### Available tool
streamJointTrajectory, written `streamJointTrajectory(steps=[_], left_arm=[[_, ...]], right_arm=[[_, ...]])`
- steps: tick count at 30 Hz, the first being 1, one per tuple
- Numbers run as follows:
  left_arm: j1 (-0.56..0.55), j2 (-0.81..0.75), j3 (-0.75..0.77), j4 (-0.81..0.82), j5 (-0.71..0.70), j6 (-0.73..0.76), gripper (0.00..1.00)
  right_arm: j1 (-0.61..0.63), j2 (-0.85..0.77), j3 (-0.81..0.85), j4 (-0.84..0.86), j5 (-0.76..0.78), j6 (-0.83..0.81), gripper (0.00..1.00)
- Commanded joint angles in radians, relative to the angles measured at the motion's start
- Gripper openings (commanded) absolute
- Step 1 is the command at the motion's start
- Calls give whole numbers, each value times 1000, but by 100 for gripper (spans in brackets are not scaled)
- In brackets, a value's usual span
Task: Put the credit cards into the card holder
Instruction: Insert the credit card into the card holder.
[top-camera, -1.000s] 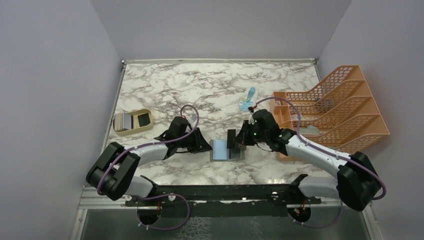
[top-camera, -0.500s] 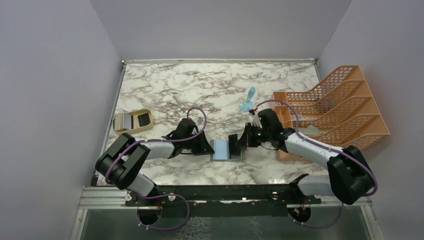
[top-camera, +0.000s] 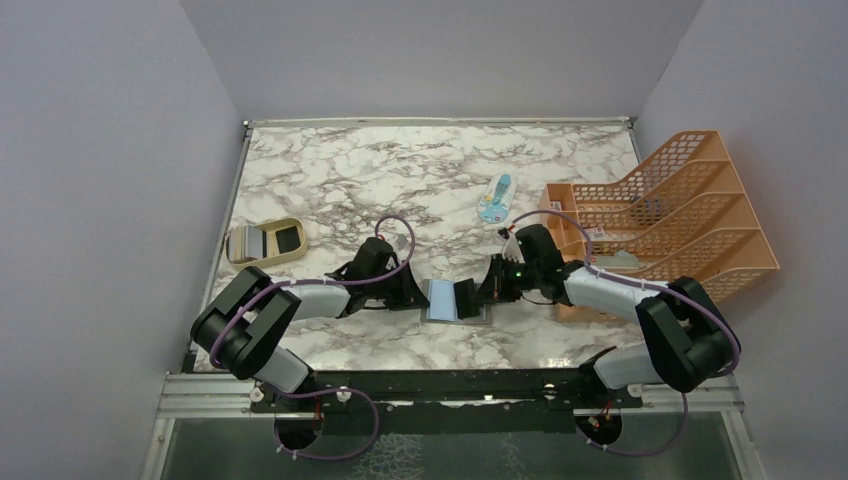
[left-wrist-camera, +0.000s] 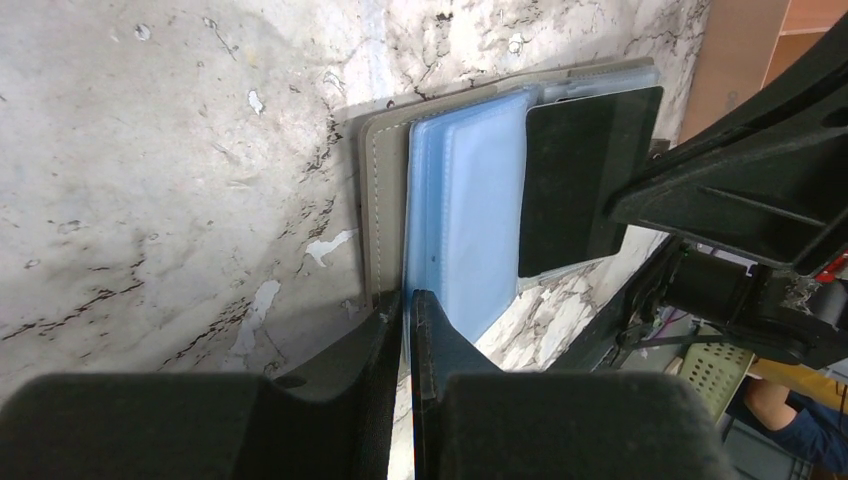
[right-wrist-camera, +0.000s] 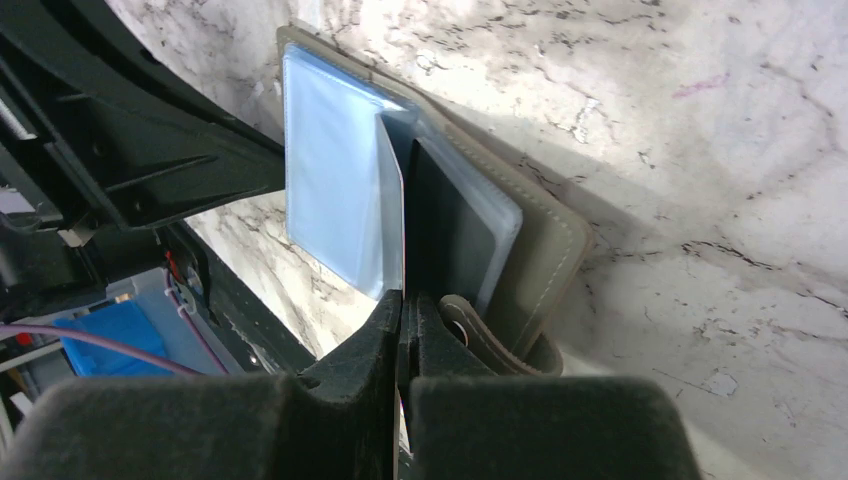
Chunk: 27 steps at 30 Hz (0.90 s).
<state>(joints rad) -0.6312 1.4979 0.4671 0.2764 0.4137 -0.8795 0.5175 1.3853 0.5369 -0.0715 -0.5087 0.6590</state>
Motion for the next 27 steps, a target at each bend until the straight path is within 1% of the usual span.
streamJointTrajectory(steps=[1, 8, 15, 27], left_arm=[[-17, 0, -20, -45, -74, 27, 13], [-31, -8, -29, -59, -94, 29, 12], [-43, -13, -43, -69, -108, 26, 12], [-48, -30, -53, -76, -121, 24, 12]], right_arm=[[-3, 35, -34, 49, -26, 31, 1], [-15, 59, -37, 57, -31, 62, 1], [-25, 23, -40, 24, -16, 58, 1], [-25, -15, -69, 18, -4, 61, 1]])
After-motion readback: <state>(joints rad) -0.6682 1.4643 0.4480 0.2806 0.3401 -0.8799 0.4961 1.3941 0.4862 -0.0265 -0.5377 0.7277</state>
